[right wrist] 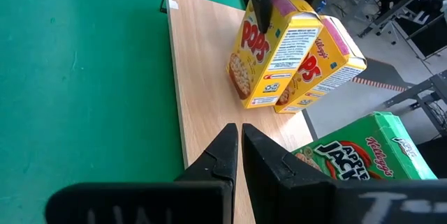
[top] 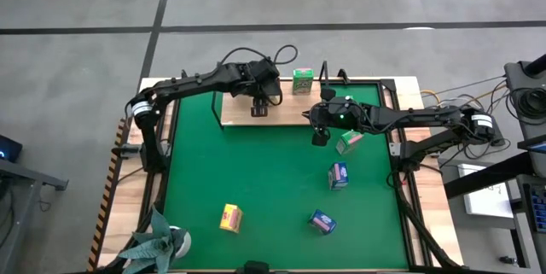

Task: Stack cereal on shelf
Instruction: Put the top yellow cereal box on the shelf aligned with the other yellow cereal box

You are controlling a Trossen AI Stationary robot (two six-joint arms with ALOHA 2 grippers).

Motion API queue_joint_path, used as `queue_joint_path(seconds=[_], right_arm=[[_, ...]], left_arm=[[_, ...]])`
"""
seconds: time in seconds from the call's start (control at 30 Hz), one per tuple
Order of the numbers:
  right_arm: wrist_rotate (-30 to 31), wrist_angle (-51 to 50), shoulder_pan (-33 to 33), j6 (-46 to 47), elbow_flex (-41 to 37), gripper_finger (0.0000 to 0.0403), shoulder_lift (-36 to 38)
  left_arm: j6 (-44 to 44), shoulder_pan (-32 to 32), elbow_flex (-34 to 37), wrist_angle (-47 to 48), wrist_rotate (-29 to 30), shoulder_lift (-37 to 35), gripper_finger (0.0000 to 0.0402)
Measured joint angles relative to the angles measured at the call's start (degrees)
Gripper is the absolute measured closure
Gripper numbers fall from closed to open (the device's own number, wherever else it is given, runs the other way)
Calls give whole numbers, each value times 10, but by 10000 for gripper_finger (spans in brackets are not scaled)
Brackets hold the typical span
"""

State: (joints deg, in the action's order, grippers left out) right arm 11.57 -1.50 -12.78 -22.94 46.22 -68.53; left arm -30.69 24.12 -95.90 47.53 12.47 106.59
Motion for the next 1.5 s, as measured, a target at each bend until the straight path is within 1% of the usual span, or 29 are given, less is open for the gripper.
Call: queue_joint_path(seconds=[0.13, 0.5, 0.83, 0.93, 1.1, 1.2, 1.33, 1.5], right_arm=[[0, 0, 0, 0, 0, 390, 0], [0, -12, 0, 0, 0, 390, 0], [0, -12, 0, -2, 0, 390, 0], [0, -12, 0, -2, 0, 390, 0], [0, -12, 0, -1, 0, 390, 0], [0, -12, 0, 0, 0, 390, 0], [0, -12, 0, 5, 0, 390, 0], [0, -12, 0, 21, 0, 390, 0]], left_arm=[[1, 1, 0, 0, 0, 0, 231], [6, 13, 0, -17, 0, 1, 199], [-3, 13, 0, -17, 0, 1, 196], [-3, 13, -8, 2, 0, 1, 196], [12, 10, -54, 65, 0, -1, 196], [28, 7, -74, 85, 0, -4, 196], [29, -7, -71, 87, 0, -18, 204], [42, -35, -29, 84, 2, -47, 239]])
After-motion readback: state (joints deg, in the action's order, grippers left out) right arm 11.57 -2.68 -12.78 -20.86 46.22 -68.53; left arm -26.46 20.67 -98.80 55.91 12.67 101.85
